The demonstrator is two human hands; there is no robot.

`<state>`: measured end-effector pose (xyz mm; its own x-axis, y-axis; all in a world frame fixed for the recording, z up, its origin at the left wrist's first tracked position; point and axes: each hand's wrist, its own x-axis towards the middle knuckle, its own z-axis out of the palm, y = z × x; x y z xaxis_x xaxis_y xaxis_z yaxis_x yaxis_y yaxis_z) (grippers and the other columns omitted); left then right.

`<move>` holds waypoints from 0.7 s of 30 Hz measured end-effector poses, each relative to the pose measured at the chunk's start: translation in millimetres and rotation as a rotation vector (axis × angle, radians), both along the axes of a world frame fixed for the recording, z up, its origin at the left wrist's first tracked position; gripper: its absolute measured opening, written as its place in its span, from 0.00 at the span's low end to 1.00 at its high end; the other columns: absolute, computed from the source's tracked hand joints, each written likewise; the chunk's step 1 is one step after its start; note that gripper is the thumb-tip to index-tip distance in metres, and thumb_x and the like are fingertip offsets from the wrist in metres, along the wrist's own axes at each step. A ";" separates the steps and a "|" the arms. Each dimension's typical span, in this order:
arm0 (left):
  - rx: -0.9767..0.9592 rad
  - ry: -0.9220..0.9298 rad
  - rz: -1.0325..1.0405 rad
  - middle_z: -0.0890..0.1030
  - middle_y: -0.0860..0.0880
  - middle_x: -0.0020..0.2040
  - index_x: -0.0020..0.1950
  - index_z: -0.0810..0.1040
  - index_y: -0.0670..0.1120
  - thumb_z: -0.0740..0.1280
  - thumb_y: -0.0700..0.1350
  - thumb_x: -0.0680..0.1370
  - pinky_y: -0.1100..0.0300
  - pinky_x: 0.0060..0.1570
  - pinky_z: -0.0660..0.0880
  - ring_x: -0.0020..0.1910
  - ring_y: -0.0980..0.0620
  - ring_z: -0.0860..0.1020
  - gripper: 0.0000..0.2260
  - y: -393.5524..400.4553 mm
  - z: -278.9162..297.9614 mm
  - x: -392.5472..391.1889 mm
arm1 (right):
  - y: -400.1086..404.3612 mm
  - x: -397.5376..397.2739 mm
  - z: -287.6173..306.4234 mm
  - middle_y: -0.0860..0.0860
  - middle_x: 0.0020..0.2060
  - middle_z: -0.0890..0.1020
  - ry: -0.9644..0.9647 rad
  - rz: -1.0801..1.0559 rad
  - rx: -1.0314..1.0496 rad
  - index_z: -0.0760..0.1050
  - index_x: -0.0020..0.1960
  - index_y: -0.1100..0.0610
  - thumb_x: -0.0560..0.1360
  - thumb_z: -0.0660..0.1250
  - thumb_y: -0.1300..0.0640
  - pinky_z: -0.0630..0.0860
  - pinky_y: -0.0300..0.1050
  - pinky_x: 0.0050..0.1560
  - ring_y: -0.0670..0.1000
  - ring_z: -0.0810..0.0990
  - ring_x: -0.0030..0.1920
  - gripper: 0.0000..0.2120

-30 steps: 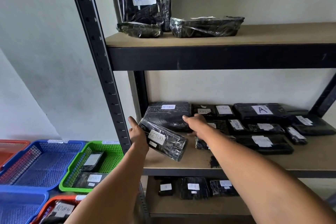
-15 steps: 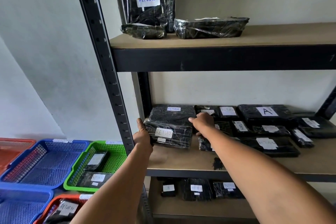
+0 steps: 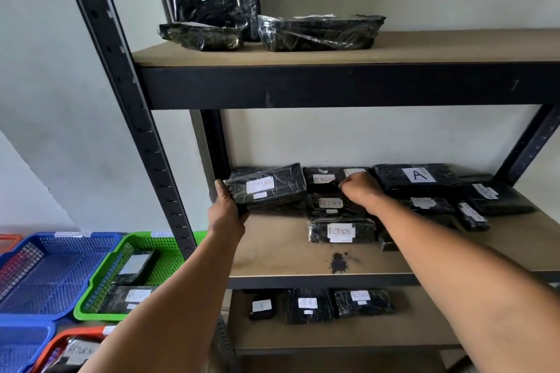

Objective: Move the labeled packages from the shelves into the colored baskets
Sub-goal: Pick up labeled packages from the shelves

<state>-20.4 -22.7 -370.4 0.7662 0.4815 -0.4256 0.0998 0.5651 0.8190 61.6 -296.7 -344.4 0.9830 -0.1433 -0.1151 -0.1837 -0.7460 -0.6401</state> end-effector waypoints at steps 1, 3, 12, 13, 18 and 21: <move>0.000 -0.010 -0.011 0.80 0.50 0.52 0.72 0.71 0.42 0.61 0.63 0.81 0.57 0.46 0.82 0.48 0.53 0.81 0.29 -2.0 0.3 1.0 | -9.5 -0.4 -0.8 0.58 0.48 0.85 0.037 0.071 -0.023 0.83 0.47 0.60 0.71 0.66 0.59 0.81 0.50 0.53 0.56 0.82 0.49 0.09; -0.003 -0.023 -0.015 0.80 0.51 0.51 0.71 0.72 0.43 0.62 0.63 0.81 0.58 0.46 0.82 0.48 0.53 0.82 0.28 -3.8 -1.1 3.9 | -25.0 -5.3 2.0 0.56 0.49 0.84 0.122 0.234 -0.110 0.84 0.47 0.58 0.68 0.69 0.59 0.79 0.51 0.55 0.54 0.81 0.50 0.10; 0.062 0.039 0.022 0.80 0.49 0.57 0.57 0.79 0.49 0.66 0.59 0.80 0.55 0.40 0.82 0.52 0.48 0.81 0.15 -4.9 -1.5 6.4 | -56.6 -32.1 -13.4 0.54 0.69 0.69 0.204 0.477 -0.588 0.75 0.68 0.43 0.59 0.79 0.37 0.70 0.52 0.68 0.56 0.70 0.69 0.39; 0.027 0.021 0.020 0.81 0.49 0.57 0.54 0.79 0.49 0.66 0.59 0.80 0.54 0.39 0.82 0.53 0.47 0.82 0.14 -5.7 1.2 6.4 | -54.5 -35.7 -15.2 0.53 0.69 0.70 0.171 0.477 -0.603 0.74 0.69 0.44 0.61 0.79 0.36 0.70 0.52 0.68 0.56 0.69 0.69 0.39; -0.047 -0.041 0.017 0.83 0.47 0.51 0.48 0.77 0.48 0.65 0.55 0.82 0.45 0.53 0.81 0.54 0.45 0.82 0.11 -6.3 9.9 0.7 | -44.0 -49.2 -16.8 0.49 0.66 0.75 0.122 0.509 -0.589 0.75 0.65 0.43 0.61 0.77 0.36 0.72 0.53 0.65 0.55 0.71 0.67 0.34; -0.045 -0.061 -0.001 0.83 0.47 0.47 0.48 0.78 0.47 0.64 0.56 0.82 0.44 0.53 0.81 0.51 0.46 0.82 0.13 -2.3 14.1 -4.2 | -43.9 -55.1 -6.8 0.48 0.61 0.79 0.097 0.468 -0.304 0.78 0.63 0.46 0.65 0.79 0.45 0.75 0.49 0.60 0.52 0.77 0.59 0.27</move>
